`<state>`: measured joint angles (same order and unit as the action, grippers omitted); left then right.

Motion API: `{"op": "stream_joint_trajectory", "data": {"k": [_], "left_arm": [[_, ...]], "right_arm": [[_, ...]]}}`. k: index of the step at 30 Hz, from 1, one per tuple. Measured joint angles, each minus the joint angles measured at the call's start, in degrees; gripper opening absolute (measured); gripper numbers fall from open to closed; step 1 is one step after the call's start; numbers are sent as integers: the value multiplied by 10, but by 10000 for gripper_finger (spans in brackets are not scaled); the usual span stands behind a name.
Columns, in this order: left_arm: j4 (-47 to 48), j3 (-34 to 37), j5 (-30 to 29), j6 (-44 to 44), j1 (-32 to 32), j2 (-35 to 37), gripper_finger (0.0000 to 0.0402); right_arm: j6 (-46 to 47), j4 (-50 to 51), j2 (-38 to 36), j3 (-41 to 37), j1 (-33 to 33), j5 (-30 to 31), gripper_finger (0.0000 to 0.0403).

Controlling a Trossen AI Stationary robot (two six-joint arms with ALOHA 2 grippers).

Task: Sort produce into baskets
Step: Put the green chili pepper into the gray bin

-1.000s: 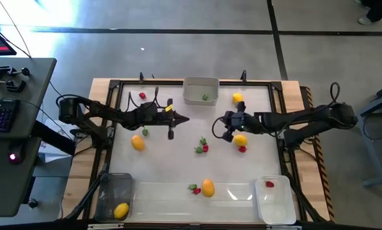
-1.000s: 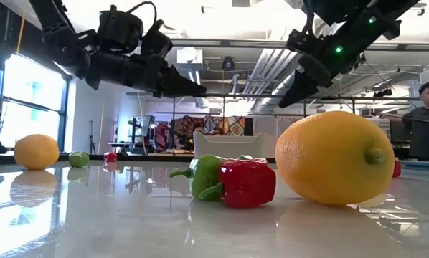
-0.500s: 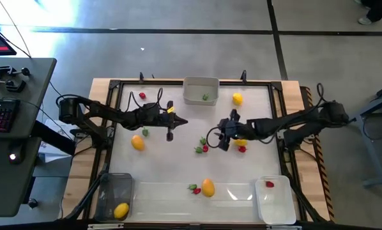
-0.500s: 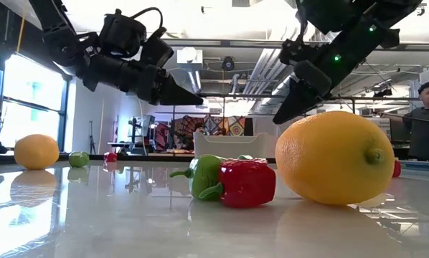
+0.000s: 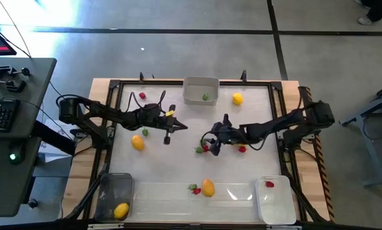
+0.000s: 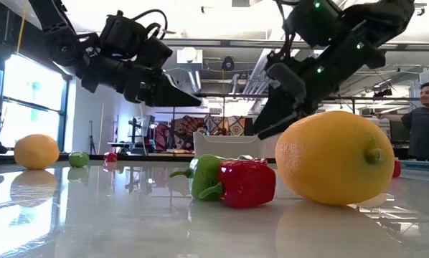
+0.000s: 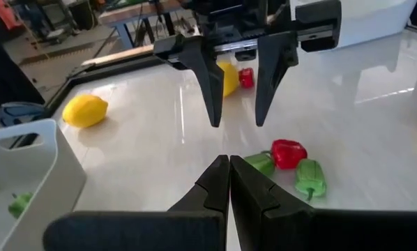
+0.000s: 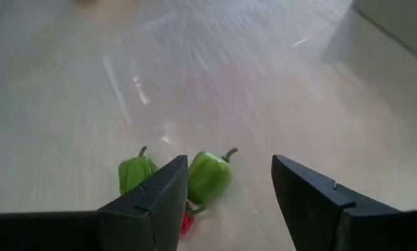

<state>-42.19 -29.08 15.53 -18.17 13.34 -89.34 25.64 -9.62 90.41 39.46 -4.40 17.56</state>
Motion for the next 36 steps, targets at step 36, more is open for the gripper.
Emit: {"op": "stream_joint_trajectory", "data": {"k": [36], "left_arm": [[-180,107,-22,76,-33,0,0]], "right_arm": [[74,81,121,100,9,-16,88]]}}
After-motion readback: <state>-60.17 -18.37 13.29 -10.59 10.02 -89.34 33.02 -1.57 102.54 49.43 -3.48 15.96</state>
